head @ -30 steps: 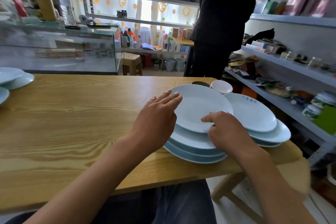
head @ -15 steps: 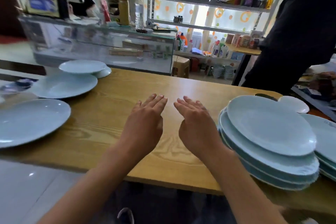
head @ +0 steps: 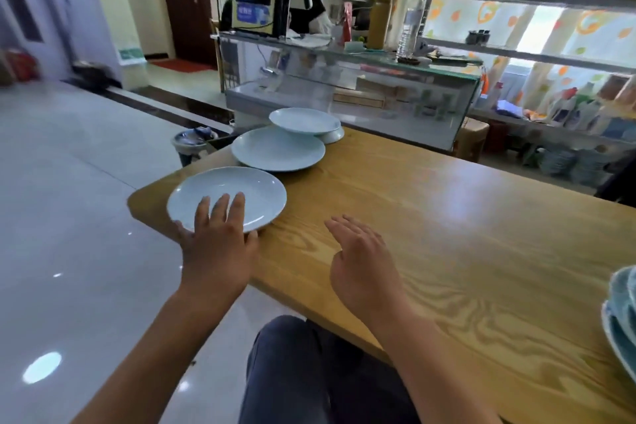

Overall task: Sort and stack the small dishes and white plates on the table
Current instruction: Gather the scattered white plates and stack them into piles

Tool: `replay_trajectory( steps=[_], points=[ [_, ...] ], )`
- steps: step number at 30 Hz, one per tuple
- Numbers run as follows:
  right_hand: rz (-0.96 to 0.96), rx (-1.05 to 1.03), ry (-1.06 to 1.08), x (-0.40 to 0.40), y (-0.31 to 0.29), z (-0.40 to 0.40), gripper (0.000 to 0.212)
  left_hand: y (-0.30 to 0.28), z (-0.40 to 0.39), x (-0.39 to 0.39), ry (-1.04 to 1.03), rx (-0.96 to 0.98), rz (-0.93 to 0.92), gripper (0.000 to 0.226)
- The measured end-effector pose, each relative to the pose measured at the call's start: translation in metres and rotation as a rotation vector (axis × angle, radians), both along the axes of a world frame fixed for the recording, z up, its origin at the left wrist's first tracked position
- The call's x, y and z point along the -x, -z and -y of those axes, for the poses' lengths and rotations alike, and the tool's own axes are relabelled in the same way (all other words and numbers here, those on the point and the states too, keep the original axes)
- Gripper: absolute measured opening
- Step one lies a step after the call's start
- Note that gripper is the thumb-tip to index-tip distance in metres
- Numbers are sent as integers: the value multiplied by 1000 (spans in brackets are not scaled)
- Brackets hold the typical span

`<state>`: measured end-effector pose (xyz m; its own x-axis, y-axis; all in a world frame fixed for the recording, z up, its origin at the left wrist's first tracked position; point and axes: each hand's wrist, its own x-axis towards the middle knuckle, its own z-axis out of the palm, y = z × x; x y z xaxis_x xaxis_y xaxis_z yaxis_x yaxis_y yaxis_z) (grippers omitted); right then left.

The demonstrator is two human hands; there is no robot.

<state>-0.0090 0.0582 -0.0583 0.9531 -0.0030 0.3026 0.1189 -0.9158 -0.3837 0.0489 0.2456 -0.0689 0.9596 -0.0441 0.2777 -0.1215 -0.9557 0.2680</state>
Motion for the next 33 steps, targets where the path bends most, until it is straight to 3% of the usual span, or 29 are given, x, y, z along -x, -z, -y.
replay_trajectory(
  steps=[3, 9, 18, 25, 33],
  points=[
    [-24, -16, 26, -9, 9, -10, 64, 16, -19, -6, -63, -91, -49, 54],
    [-83, -59, 53, -8, 19, -16, 61, 34, -29, -4, 39, 131, 169, 19],
    [-80, -211, 61, 0, 22, -18, 56, 18, -16, 31, 127, 365, 371, 33],
    [59, -527, -25, 26, -11, 0, 53, -14, 18, 42, 285, 423, 557, 26],
    [249, -432, -11, 66, -41, 50, 43, -38, 89, 59, 568, 519, 671, 18]
  ],
)
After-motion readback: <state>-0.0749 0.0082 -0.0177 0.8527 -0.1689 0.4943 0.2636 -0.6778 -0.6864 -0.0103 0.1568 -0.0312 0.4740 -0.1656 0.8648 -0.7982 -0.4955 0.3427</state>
